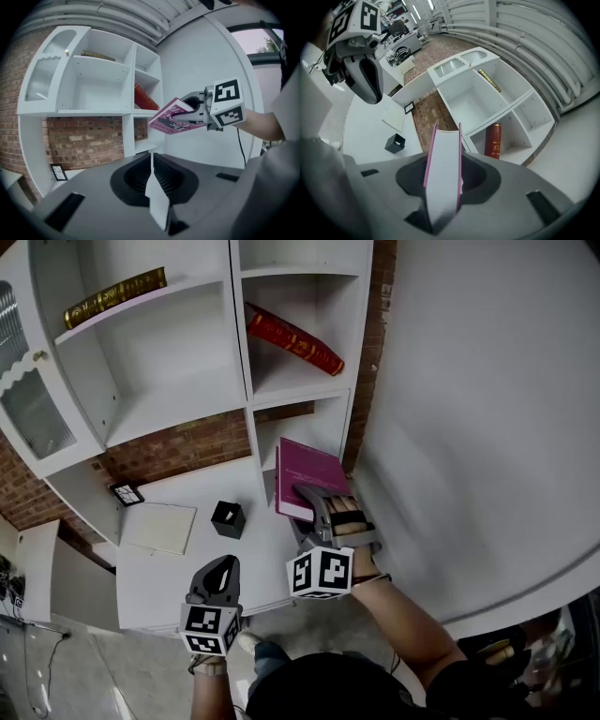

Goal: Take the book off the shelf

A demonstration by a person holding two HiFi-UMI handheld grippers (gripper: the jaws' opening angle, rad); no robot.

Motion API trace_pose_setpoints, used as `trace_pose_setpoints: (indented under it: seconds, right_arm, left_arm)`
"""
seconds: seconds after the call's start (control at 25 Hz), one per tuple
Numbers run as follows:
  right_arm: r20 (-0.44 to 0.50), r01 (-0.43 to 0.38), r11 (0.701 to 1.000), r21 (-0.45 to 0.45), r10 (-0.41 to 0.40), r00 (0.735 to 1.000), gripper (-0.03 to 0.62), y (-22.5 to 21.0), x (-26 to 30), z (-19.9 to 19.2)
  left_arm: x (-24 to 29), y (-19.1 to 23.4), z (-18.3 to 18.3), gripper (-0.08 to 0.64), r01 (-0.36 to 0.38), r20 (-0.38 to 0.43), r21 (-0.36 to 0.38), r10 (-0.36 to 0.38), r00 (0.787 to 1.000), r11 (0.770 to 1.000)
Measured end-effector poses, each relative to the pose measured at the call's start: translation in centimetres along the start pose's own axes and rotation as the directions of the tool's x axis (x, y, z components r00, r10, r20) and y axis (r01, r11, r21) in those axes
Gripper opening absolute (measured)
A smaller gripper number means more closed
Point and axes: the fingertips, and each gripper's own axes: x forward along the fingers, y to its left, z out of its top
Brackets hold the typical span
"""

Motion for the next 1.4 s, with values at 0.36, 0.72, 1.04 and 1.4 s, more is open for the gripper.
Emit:
trace_pose_setpoints:
  seconds: [0.36,0.72,1.04,1.4]
  right_arm:
    - [-0.014,0.034,0.949,0.312,-0.031,0.999,0.149,-0.8,-4.3,-5.9]
    - [-0.039,0.094,0.817,0.569,-0.088,0.995,0.149,-0.7,-8.8,-11.8]
    - [-0.108,0.179,0.685,0.706,-0.145,0.983,0.147,-0.6,-12.9,-16.9]
    - [-0.16,0.229,0.521,0.822,-0.175,0.972,0.147,0.0,-17.2,-21.8]
  left_arm:
    - [2.6,-4.6,-0.2,0.009,0.128,-0.017,0.005,-0.128,0.992,0.992]
    - [5.1,-8.1,-0.5,0.009,0.221,-0.024,0.001,-0.221,0.975,0.975]
    - [6.8,-11.2,-0.5,0.009,0.309,-0.034,0.001,-0.309,0.95,0.951]
    - [8.2,-14.6,0.0,0.009,0.386,-0.02,0.024,-0.386,0.922,0.922]
